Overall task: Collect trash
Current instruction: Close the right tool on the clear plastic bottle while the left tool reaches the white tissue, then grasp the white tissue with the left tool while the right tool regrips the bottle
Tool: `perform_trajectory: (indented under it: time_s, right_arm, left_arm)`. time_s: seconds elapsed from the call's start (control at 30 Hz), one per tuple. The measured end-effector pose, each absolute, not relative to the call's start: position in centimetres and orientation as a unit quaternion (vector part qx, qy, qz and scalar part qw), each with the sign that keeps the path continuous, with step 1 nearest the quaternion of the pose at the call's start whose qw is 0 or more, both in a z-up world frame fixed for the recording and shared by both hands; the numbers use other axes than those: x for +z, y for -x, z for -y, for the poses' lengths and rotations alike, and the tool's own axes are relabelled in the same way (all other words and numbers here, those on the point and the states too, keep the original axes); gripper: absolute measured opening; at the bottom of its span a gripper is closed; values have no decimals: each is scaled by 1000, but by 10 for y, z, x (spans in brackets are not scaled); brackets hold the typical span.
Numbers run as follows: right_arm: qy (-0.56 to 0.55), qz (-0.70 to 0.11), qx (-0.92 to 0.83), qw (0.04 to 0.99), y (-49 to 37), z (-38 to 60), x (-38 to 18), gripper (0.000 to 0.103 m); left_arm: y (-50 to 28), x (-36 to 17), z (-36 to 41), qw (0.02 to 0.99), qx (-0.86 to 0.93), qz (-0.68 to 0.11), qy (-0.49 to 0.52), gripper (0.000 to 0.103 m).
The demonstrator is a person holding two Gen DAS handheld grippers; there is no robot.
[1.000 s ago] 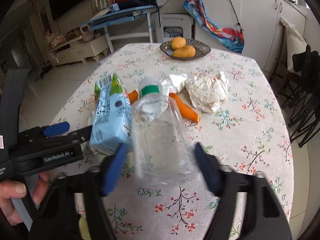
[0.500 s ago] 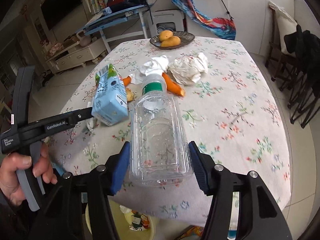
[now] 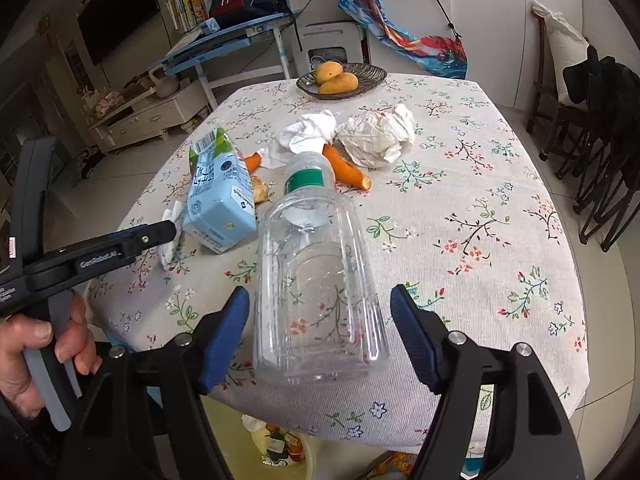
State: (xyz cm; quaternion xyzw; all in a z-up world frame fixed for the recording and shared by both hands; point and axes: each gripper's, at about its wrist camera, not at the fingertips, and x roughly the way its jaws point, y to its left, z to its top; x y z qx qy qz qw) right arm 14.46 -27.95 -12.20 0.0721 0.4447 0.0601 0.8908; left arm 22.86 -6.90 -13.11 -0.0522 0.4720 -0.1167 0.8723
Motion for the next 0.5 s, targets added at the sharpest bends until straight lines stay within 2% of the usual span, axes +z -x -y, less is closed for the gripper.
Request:
perform_trajectory:
  time_s: [0.23,0.5]
  right_arm:
    - [-104,-443,53,889,-147,288,-124,70]
    - [-102,-442,56,890,-147,287,-124,70]
  left_arm:
    - [-231,-134,64,865,-129,-478,83,47]
    - [-231,-138,84,869,-128,-478,29,53]
